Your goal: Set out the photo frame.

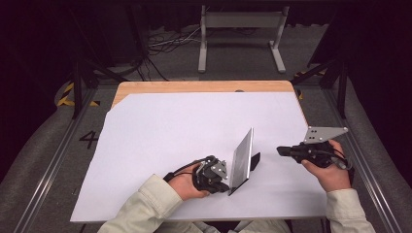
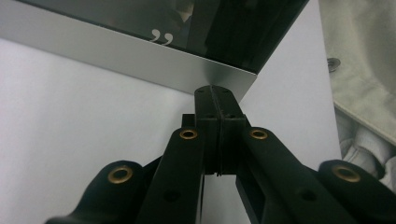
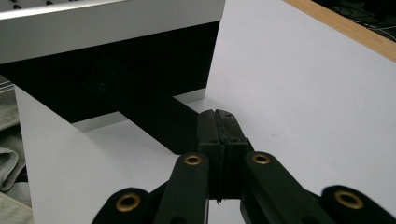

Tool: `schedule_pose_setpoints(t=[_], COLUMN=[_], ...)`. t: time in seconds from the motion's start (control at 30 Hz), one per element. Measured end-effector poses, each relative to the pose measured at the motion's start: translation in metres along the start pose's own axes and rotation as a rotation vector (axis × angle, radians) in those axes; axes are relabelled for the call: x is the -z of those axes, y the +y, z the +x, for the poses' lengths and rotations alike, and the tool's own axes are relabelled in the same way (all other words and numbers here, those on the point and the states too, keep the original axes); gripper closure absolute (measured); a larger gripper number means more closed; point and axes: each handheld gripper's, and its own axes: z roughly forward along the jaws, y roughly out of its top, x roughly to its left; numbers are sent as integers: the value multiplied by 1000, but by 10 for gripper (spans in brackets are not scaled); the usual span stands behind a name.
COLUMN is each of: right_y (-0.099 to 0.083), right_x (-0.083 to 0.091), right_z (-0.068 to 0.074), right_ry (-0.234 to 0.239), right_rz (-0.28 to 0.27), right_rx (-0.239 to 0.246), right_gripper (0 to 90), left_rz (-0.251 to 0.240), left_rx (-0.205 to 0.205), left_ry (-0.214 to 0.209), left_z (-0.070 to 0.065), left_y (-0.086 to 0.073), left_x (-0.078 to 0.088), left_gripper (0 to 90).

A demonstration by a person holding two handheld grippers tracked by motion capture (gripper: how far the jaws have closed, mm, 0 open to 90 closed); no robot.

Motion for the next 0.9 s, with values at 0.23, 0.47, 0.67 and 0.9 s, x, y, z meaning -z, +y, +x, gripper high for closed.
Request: schedule_pose_setpoints(t=[0.23,0.47,0.67,0.9], right_y=[0,-1,-3,-8], right_x=[3,6,9,19], right_z=[-1,-2,-2,-1], right_ry=[-2,5,5,-9], right_rz=[-7,-16,-19,-22], right_rx=[-8,-26,-40,-66], right_gripper=[897,897,897,896], left_rz=[-18,-32,-32,-47], left_rx=[4,-5,-8,-17], left_ry=[-10,-13,-18,-23], left_z=[-3,-7,-10,-12], left_y=[5,13,21,31], left_x=[-6,-14,-20,-30], left_gripper=[899,899,899,899])
